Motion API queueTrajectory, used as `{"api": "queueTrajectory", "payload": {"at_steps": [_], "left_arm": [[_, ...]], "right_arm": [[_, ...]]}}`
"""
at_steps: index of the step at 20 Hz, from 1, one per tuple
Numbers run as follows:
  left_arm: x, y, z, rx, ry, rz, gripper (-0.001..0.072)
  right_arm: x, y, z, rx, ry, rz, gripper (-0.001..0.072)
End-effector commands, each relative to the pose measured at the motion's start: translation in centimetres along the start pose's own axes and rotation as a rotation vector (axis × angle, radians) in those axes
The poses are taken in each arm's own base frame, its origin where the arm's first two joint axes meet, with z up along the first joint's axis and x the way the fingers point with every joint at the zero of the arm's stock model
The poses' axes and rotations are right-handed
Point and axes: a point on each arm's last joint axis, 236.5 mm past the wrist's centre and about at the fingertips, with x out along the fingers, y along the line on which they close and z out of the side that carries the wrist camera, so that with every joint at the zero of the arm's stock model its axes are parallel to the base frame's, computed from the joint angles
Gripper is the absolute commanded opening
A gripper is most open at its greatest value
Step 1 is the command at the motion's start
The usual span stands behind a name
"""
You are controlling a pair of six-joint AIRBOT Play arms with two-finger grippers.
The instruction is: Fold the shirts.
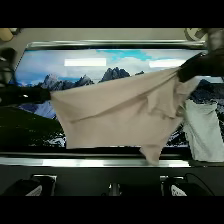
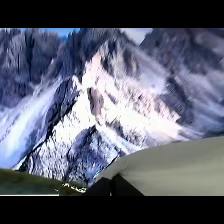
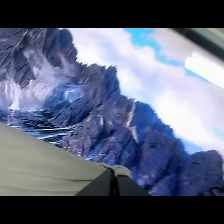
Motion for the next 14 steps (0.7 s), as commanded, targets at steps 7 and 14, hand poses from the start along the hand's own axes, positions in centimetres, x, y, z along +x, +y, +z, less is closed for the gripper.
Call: {"api": "queueTrajectory", "payload": {"at_steps": [7,14], "left_arm": [[16.7,3.3,-8.6,-0.337,0.455,-0.022,0.0026],[13.5,5.6,-11.0,-0.224,0.632,-0.094,0.0661]], "right_arm": [[20.1,7.0,-6.1,0.427,0.152,0.378,0.0013],[16.8,2.5,-9.3,0.269,0.225,0.343,0.0567]]}}
